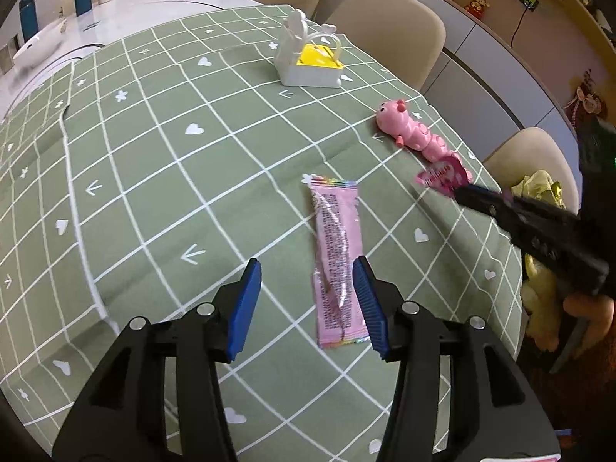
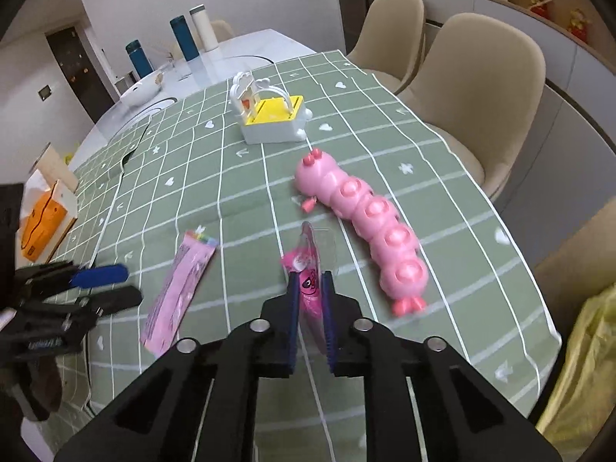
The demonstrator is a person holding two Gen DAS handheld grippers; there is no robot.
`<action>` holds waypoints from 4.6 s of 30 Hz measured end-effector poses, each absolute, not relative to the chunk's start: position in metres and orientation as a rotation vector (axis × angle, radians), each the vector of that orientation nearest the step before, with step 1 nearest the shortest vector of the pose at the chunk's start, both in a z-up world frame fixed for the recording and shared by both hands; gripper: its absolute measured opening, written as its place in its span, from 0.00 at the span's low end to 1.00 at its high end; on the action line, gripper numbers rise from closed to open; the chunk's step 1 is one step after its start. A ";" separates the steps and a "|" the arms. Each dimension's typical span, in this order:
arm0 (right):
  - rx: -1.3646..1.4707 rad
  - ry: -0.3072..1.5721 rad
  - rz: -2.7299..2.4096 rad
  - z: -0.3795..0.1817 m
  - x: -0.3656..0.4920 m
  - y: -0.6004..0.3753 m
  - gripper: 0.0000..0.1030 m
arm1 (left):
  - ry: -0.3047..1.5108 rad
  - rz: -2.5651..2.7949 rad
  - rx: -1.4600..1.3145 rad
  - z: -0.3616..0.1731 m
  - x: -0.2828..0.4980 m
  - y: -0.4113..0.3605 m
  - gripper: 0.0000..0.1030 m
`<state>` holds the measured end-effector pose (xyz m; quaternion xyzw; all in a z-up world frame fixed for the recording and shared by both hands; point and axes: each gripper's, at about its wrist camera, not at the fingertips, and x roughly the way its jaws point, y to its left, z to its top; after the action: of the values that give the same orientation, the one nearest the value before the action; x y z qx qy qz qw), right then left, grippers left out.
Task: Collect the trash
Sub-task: 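Grasp the pink wrapper with the left tool while the right tool grasps the pink lollipop toy, then carry the pink wrapper and pink lollipop toy over the bin, then open both tools over the bin to drop the pink items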
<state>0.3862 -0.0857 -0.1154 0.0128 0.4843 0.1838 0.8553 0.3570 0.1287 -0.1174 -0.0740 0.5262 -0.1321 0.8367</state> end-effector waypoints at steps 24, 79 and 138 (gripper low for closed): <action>0.177 0.856 0.259 -0.047 0.251 -0.171 0.10 | 1.013 -0.286 -0.087 -0.059 0.340 0.086 0.20; 0.229 0.629 -0.093 0.012 0.215 -0.468 0.10 | 0.976 -0.814 0.067 -0.015 0.347 -0.307 0.20; 0.267 0.833 -0.033 -0.058 0.266 -0.389 0.35 | 0.962 -0.412 0.001 -0.025 0.282 -0.077 0.51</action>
<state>0.2662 -0.3894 -0.0581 0.1293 0.4033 -0.0158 0.9057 0.2817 -0.0769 -0.0252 0.0006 0.4593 -0.1965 0.8662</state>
